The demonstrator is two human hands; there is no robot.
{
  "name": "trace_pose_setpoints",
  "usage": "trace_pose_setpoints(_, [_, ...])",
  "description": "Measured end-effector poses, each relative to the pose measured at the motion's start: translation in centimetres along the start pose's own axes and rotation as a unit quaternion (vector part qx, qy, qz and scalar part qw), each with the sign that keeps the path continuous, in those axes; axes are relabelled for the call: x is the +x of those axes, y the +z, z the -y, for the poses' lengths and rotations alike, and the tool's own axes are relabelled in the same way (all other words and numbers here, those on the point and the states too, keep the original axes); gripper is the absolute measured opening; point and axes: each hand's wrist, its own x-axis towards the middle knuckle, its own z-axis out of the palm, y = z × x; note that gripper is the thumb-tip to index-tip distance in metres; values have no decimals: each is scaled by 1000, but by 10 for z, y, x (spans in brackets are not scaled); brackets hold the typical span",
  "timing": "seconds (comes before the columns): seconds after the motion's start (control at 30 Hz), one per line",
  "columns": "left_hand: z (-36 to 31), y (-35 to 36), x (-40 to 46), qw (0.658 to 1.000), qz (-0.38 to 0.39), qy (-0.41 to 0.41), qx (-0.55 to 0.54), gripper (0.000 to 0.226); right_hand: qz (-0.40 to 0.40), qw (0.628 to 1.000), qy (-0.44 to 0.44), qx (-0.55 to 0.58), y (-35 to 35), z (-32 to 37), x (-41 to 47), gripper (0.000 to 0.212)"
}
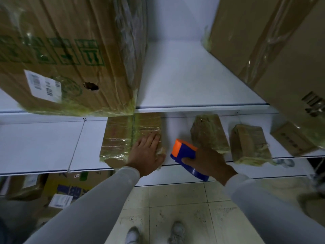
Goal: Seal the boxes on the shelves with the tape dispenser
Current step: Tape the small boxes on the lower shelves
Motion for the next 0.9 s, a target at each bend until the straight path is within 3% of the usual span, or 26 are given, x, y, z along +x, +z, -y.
trace_pose_setpoints(0.1, [-11, 2, 5, 995, -7, -102, -9, 91, -9, 999, -12, 30, 4, -3, -8, 27])
trace_pose_setpoints(0.13, [-14, 3, 6, 993, -10, -119, -7, 92, -18, 999, -2, 37, 5, -6, -11, 34])
trace_pose_setpoints(0.2, [-20, 5, 10, 990, -18, -136, 6, 87, -22, 999, 15, 40, 7, -13, -14, 48])
trace_pose_setpoints(0.43, [-26, 13, 16, 985, -13, -165, 43, 86, -54, 995, 26, 75, 16, -30, -16, 48])
trace_pose_setpoints(0.63, [-11, -7, 9, 992, 48, -114, -32, 88, -80, 991, -14, 110, -5, -23, -44, 26])
trace_pose_setpoints(0.8, [-4, -59, -11, 980, 12, -26, -199, 56, -98, 988, 30, 114, -29, 1, -78, 50])
trace_pose_setpoints(0.9, [-8, -84, -36, 971, 3, 4, -240, 54, -147, 982, 42, 112, -37, 19, -109, 53])
